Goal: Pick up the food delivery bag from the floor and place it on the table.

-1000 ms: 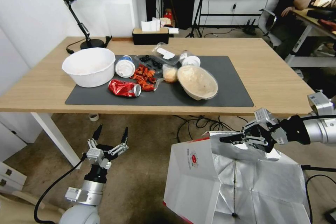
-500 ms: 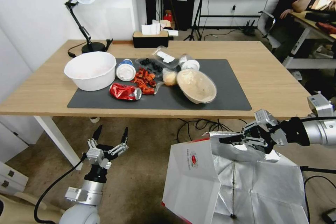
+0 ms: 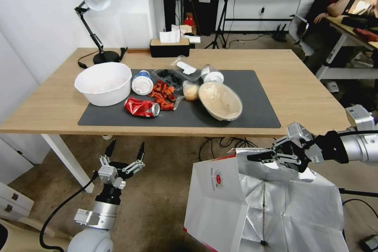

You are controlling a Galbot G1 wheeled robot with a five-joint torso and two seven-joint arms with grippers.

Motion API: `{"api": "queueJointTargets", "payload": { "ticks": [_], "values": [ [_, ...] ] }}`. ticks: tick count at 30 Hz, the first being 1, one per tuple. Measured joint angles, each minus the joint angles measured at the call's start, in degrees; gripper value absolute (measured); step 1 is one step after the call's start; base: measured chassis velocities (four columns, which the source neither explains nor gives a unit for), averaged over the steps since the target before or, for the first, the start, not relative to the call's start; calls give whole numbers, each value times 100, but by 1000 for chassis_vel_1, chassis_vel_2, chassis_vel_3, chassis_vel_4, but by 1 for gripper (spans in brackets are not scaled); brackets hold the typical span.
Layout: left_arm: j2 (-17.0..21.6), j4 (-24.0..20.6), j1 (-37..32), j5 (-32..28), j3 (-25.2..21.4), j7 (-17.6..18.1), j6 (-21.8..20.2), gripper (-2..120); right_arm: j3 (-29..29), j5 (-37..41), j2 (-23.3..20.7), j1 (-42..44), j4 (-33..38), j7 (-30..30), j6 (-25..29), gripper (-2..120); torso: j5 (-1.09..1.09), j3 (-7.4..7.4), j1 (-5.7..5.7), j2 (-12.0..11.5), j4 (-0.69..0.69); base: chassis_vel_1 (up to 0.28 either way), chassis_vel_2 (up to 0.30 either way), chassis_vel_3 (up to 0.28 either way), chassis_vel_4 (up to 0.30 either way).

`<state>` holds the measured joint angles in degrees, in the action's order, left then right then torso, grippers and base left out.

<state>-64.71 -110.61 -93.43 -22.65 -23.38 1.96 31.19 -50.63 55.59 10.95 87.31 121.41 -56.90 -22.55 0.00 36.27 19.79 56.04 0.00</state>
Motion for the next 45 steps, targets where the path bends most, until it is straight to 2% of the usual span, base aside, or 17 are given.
{"api": "queueJointTargets", "payload": {
  "ticks": [29,45],
  "values": [
    [-24,28,57,-60,25,64,-63,100,-12,21,-30,-4,-20,-23,21,0,-1,474,369,843,0,0,0,0,0],
    [-29,-2,-4,-30,3,-11,-47,100,-50,16,-16,18,32,-48,24,0,0,505,387,891,0,0,0,0,0]
  ]
}}
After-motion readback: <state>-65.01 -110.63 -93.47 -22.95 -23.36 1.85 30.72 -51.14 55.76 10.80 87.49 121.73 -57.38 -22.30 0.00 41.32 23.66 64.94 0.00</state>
